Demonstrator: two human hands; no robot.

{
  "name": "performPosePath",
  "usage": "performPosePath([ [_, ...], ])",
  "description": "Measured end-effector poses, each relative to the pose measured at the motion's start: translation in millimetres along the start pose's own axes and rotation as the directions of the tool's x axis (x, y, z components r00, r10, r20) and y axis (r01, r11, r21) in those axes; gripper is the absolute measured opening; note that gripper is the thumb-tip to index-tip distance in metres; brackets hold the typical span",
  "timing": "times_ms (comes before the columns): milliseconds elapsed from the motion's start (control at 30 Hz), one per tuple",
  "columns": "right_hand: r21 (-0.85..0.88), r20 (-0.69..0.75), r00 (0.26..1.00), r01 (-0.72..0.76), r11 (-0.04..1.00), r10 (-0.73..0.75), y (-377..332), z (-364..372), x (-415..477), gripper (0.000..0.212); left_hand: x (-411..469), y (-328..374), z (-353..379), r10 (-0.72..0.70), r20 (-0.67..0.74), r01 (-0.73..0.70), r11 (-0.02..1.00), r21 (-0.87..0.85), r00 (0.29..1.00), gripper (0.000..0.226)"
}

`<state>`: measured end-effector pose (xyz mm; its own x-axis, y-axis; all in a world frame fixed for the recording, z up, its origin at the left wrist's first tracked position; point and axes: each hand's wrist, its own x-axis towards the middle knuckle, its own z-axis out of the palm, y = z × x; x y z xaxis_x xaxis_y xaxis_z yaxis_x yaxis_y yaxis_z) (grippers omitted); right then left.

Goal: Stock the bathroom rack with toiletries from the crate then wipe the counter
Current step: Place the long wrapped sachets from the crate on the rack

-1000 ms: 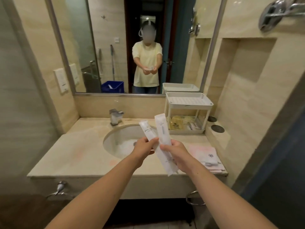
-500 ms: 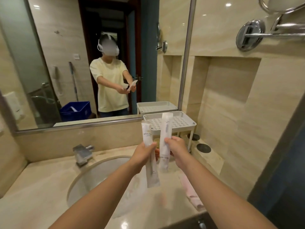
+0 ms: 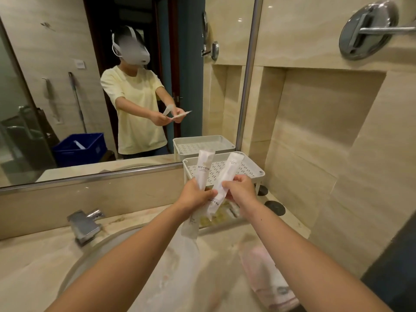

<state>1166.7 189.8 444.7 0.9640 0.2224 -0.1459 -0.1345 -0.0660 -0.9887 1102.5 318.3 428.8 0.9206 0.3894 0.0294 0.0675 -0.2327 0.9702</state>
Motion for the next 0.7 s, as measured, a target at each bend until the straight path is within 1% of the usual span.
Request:
performPosePath([
  [67,-0.054,-0.01,0.999,0.049,0.997,-0.05,-4,-1,22,0.048,23,4,1,-0.001,-0.015,0.001,0.999,0.046,1.0,0.017],
  [100,-0.135,-0.039,0.992,0.113,0.984,-0.119,-6,-2,33,0.062,35,6,2,0.005,-0.019,-0.003,0.997,0.084,1.0,0.016],
  [133,-0.295,-0.074,0.971,0.196,0.935,-0.227,-9,-5,44,0.074,49,8,3,0.013,-0.021,-0.011,0.991,0.131,1.0,0.015],
  [167,-0.498,-0.069,0.932,0.276,0.822,-0.355,-10,-10,58,0.079,62,9,3,0.022,-0.019,-0.018,0.983,0.181,1.0,0.016],
  [200,-0.675,0.002,0.881,0.35,0.649,-0.474,-11,-14,72,0.073,75,11,3,0.029,-0.011,-0.026,0.972,0.231,1.0,0.017],
  [233,-0.784,0.126,0.832,0.418,0.46,-0.541,-13,-19,86,0.06,88,13,4,0.037,0.003,-0.036,0.959,0.279,0.999,0.018],
  [267,-0.829,0.259,0.806,0.468,0.306,-0.532,-15,-22,100,0.047,101,14,4,0.043,0.021,-0.048,0.944,0.326,0.999,0.018],
  [300,-0.834,0.361,0.802,0.506,0.22,-0.475,-17,-25,114,0.039,112,16,4,0.046,0.04,-0.058,0.926,0.373,0.998,0.019],
  [333,-0.825,0.424,0.811,0.53,0.196,-0.403,-19,-26,127,0.034,123,17,5,0.047,0.061,-0.068,0.907,0.416,0.997,0.019],
  [400,-0.799,0.494,0.822,0.558,0.225,-0.283,-21,-28,150,0.03,141,18,7,0.04,0.112,-0.088,0.876,0.475,0.993,0.02],
  [467,-0.775,0.541,0.82,0.573,0.268,-0.187,-21,-27,169,0.029,158,17,10,0.021,0.153,-0.097,0.858,0.504,0.988,0.02],
  [533,-0.754,0.556,0.823,0.558,0.347,-0.115,-18,-26,186,0.029,172,16,12,0.01,0.165,-0.1,0.833,0.544,0.986,0.021],
  [600,-0.735,0.543,0.833,0.531,0.423,-0.102,-14,-25,199,0.03,184,12,15,0.013,0.166,-0.107,0.815,0.569,0.986,0.021],
  [633,-0.726,0.537,0.836,0.524,0.445,-0.108,-12,-24,205,0.029,189,10,17,0.017,0.163,-0.108,0.814,0.57,0.987,0.022],
  [700,-0.722,0.529,0.839,0.524,0.452,-0.128,-6,-20,215,0.028,198,4,23,0.015,0.132,-0.09,0.81,0.579,0.991,0.022],
])
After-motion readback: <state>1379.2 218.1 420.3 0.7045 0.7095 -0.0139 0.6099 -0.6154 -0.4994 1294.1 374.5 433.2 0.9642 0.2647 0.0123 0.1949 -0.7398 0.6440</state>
